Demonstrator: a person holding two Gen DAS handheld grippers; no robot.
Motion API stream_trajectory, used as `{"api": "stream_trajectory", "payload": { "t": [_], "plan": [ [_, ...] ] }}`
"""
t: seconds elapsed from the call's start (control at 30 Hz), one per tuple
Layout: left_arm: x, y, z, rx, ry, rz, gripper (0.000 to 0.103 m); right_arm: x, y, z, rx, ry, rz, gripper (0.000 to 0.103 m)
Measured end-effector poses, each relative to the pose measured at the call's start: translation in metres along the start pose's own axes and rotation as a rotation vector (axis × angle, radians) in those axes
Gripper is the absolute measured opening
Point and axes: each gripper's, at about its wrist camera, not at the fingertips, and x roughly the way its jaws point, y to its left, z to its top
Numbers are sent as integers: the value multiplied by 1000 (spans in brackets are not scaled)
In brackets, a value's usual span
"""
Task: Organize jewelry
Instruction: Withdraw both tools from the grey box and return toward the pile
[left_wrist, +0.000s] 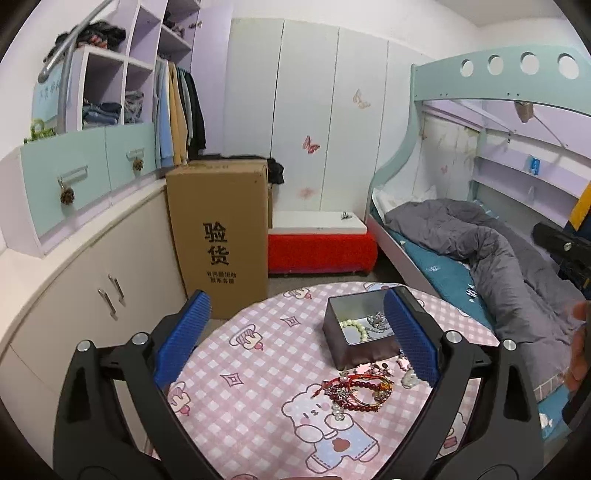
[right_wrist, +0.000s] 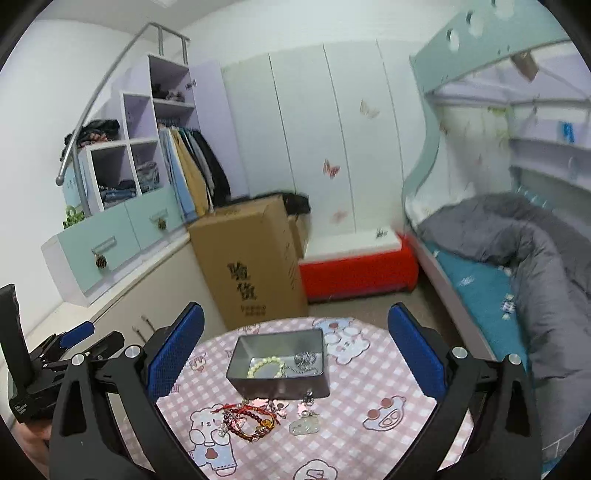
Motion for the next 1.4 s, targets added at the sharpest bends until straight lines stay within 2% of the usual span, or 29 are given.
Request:
{"api": "stream_trajectory", "payload": {
  "t": [0.17,0.23,0.33,0.4,0.63,0.73,0.8,1.0,1.27,1.4],
  "plan": [
    [-10,-4,-6,34,-20,8,94,-32,8,-11,-22,-112,-25,96],
    [-14,-3,-10,28,-21,6,94,-35,7,-19,-20,-116,-25,96],
    [-15,1,-18,13,-16,0,94,-32,2,-31,7,-79,-24,96],
    [-15,1,-24,9,-8,-9,94,-25,-3,-40,22,-25,-32,96],
    [-10,4,-48,9,32,-16,94,-13,-4,-68,29,86,-68,96],
    [-5,3,-59,22,53,-18,94,0,-1,-82,22,159,-71,96],
    [2,1,-68,35,82,-14,94,9,3,-91,19,207,-67,96],
    [31,1,-94,52,183,-15,94,20,8,-106,28,276,-46,96],
    [97,-18,-126,130,381,-27,94,29,7,-117,33,330,-48,96],
    [117,-25,-131,146,423,-31,94,34,6,-122,32,356,-50,96]
  ]
}}
